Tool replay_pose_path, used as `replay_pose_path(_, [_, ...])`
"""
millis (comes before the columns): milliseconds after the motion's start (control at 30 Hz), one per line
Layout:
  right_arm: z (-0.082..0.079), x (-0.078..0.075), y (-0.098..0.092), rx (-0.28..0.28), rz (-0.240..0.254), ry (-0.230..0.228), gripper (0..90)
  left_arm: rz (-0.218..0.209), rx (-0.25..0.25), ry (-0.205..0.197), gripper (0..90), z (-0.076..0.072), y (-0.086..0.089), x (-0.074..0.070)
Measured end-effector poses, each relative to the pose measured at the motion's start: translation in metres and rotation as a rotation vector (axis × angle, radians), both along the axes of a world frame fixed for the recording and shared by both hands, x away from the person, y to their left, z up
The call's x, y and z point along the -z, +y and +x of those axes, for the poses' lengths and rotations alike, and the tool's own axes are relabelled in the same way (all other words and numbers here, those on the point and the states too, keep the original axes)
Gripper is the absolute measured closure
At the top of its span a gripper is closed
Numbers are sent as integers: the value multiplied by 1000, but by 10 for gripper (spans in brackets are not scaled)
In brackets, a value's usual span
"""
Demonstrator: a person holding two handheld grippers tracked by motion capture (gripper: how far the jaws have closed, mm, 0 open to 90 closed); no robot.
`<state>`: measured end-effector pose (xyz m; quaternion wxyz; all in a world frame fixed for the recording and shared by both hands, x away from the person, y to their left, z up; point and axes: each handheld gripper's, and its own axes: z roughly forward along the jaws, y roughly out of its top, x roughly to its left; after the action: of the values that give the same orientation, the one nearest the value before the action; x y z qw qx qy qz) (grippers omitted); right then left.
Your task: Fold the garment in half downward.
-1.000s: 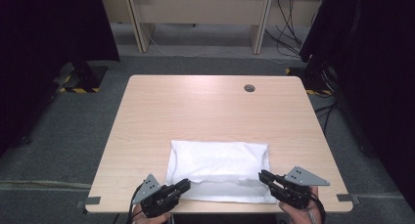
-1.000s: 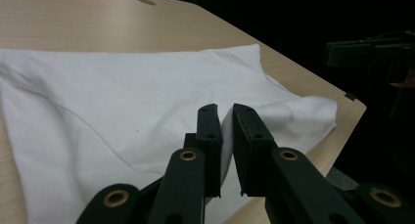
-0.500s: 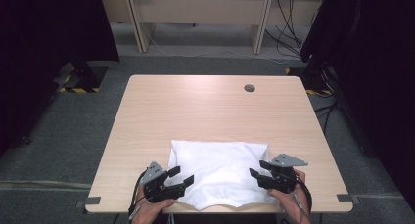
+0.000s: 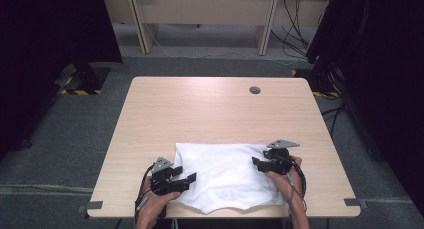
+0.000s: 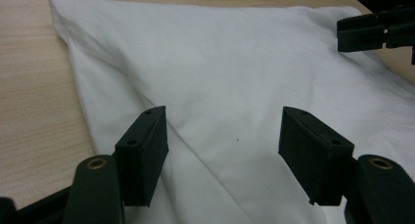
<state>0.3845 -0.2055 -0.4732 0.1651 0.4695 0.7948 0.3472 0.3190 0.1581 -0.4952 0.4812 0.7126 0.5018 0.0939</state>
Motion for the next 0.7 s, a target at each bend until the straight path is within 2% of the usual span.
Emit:
replay_pose_path(100, [3, -3, 1, 11, -15, 2, 411, 32, -16, -3, 313, 1, -4, -1])
replay_pose_path(233, [5, -13, 3, 21, -6, -57, 379, 62, -5, -7, 293, 1, -8, -2])
replay_pose_path(333, [16, -13, 6, 12, -37, -49, 379, 84, 2, -16, 290, 2, -12, -2])
replay_pose_path(467, [33, -6, 4, 13, -88, 5, 392, 81, 20, -21, 292, 3, -15, -2])
replay_pose_path(567, [38, -8, 1, 23, -81, 13, 381, 82, 25, -18, 292, 5, -17, -2])
replay_pose_path(633, [37, -13, -1, 40, -62, -13, 370, 79, 23, -21, 286, 5, -18, -3])
replay_pose_path(700, [35, -17, -4, 43, -66, -30, 370, 37, 15, -29, 269, 4, -16, -3])
